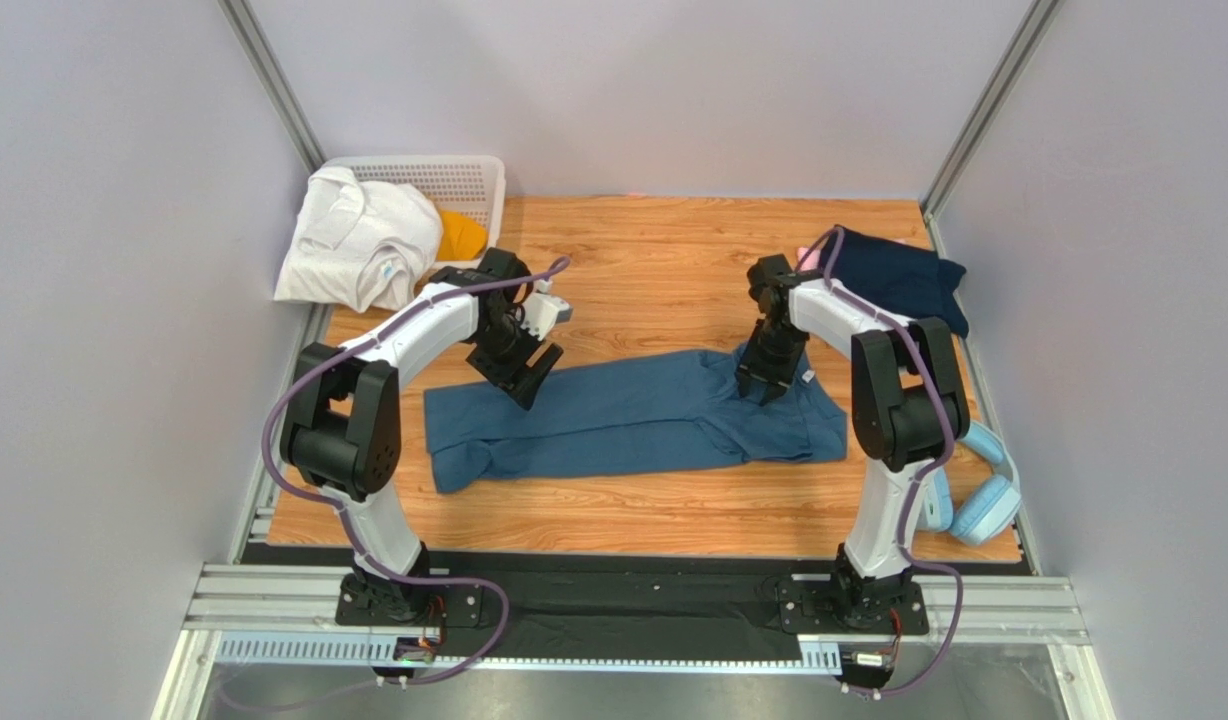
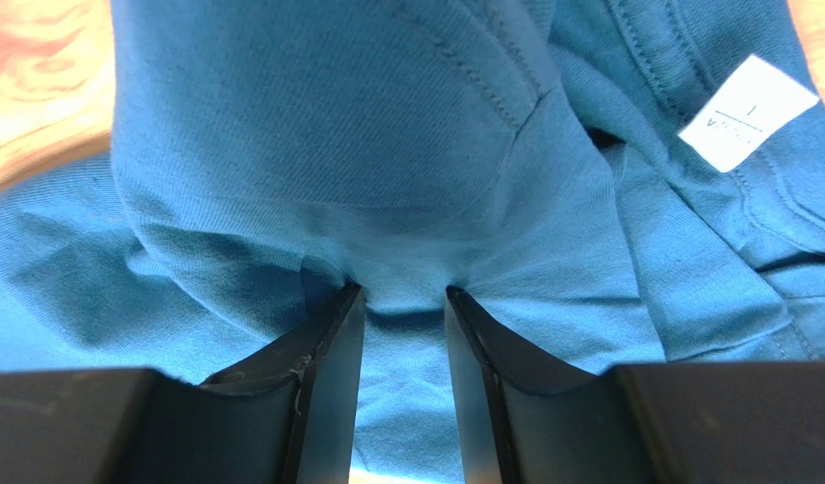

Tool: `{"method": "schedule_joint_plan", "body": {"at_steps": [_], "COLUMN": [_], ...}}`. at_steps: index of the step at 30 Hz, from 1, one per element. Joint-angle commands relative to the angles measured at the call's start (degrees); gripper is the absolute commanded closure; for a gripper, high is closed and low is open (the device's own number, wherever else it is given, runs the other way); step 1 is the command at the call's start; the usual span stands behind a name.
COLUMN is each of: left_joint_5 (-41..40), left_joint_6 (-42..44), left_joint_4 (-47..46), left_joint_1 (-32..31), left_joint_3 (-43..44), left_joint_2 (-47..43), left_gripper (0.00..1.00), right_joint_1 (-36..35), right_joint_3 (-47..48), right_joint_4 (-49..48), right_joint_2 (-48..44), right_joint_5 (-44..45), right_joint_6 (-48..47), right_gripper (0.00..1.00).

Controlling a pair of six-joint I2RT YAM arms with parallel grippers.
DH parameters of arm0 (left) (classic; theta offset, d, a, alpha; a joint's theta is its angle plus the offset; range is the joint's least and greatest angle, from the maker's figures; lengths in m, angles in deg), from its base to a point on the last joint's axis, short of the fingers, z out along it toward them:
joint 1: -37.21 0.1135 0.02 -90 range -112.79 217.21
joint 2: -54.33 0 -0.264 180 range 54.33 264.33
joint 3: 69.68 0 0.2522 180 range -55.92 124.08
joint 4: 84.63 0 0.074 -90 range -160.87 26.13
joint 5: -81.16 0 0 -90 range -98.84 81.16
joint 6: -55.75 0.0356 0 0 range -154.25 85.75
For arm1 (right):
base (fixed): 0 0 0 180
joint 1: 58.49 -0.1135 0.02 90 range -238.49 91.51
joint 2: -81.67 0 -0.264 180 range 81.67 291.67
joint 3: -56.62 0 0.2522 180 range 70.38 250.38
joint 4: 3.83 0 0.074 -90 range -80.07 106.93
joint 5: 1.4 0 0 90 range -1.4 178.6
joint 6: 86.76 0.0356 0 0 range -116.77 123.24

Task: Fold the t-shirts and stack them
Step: Fold the other side of the tshirt into a rectangle, then rotate the tshirt 75 degrees

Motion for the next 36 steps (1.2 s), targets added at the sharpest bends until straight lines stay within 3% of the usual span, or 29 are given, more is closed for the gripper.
{"method": "schedule_joint_plan", "body": {"at_steps": [1,6,12,19,23,28,31,36], "left_joint_5": [1.43,2.31,-3.31,-6.82,-7.44,-3.94,-1.30,2.57], "left_joint_6": [2.06,3.11,6.62,8.47,10.58,12.51,13.83,17.61], "left_joint_4": [1.01,1.10,-0.84,1.88,7.06,12.16,15.42,18.67], "left_joint_1": [0.35,0.35,0.35,0.35,0.17,-1.14,-2.20,-5.80], "left_joint_3": [-0.45,-1.77,-5.80,-7.31,-6.43,-3.97,-2.91,-3.79], "left_joint_2": [-3.51,-3.17,-2.55,-0.97,0.09,-1.41,-1.76,-0.62], "left_gripper": [0.21,0.21,0.21,0.22,0.24,0.25,0.25,0.25], "right_joint_1": [3.58,3.41,2.97,2.18,2.44,2.88,3.58,4.11], "right_joint_3": [-5.73,-4.33,5.68,15.35,27.99,56.54,65.35,54.22], "right_joint_4": [-3.02,-3.20,1.00,4.44,9.79,18.49,22.11,11.50], "right_joint_2": [-0.01,3.23,8.68,8.51,15.26,31.26,37.24,32.16], "right_joint_5": [2.97,-0.37,-3.18,-2.93,-3.45,-8.89,-12.93,-16.36], "right_joint_6": [-0.05,-1.54,-3.92,-4.62,-6.73,-7.96,-6.56,-6.82], "right_gripper": [0.60,0.61,0.63,0.62,0.62,0.62,0.64,0.61]}}
